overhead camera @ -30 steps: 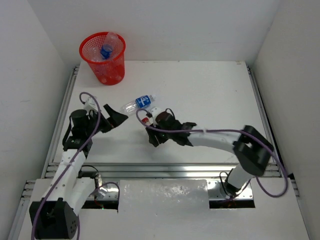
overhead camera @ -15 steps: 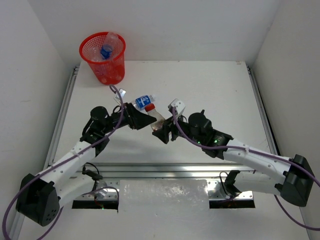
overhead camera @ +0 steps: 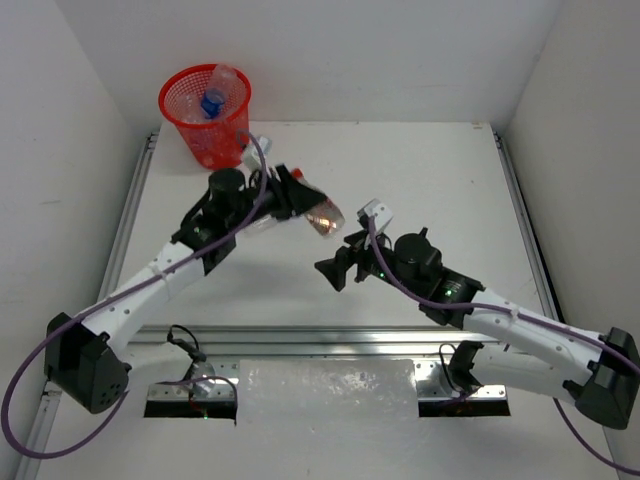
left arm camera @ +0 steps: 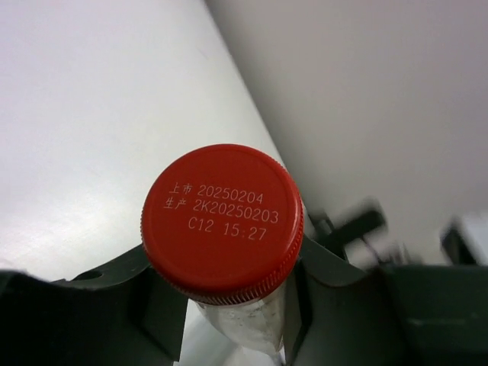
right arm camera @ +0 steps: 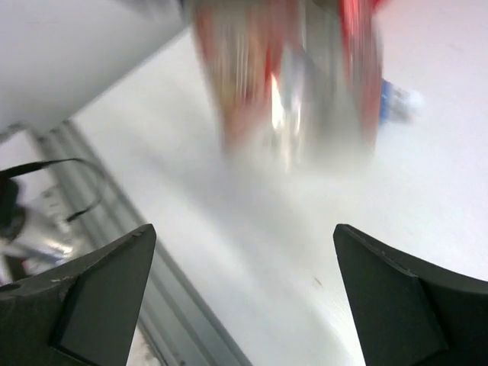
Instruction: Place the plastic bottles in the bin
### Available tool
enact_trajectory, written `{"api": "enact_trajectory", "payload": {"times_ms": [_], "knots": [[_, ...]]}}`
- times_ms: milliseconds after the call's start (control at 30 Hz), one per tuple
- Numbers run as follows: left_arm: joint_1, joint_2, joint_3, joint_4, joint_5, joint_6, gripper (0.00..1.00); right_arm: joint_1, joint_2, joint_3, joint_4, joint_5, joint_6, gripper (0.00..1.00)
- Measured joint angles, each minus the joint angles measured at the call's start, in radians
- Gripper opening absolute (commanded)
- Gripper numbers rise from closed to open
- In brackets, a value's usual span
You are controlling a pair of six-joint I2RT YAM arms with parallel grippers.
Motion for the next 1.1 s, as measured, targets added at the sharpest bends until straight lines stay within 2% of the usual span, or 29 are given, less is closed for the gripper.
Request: {"api": "enact_trajectory", "payload": {"times_ms": [100,167,267,400,533,567,667,733,933,1100], "knots": [[0.036,0.08,0.249,-0.209,-0.267,0.059,0.0,0.0,-0.061,-0.006,-0.137,0.166,0.044,0.99],[0.117,0.158,0.415,-0.311,-0.409,0.09,0.0,0.0,-0.092,-0.011,-0.229,0.262,0.078,0.99],[0.289,0.323,0.666,-0.431,-0.555,0.118,0.0,-0.002,-0.167,-0.064,-0.326,0.342,0.116,0.99],[0.452,0.61,1.034,-0.542,-0.695,0.175,0.0,-0.002,-0.258,-0.14,-0.422,0.372,0.154,0.99],[0.506,0.953,1.532,-0.619,-0.769,0.269,0.25,-0.002,-0.313,-0.175,-0.506,0.376,0.18,0.99],[0.512,1.006,1.596,-0.614,-0.775,0.293,0.45,-0.002,-0.323,-0.177,-0.522,0.377,0.185,0.99],[0.529,1.031,1.544,-0.57,-0.773,0.348,0.73,-0.002,-0.354,-0.178,-0.554,0.378,0.196,0.99],[0.534,1.043,1.526,-0.562,-0.759,0.369,0.99,-0.002,-0.367,-0.178,-0.563,0.378,0.198,0.99],[0.543,1.08,1.585,-0.517,-0.729,0.391,1.0,-0.002,-0.342,-0.177,-0.575,0.375,0.196,0.99],[0.543,0.96,1.519,-0.516,-0.746,0.388,1.0,-0.002,-0.197,-0.171,-0.513,0.372,0.201,0.99]]}}
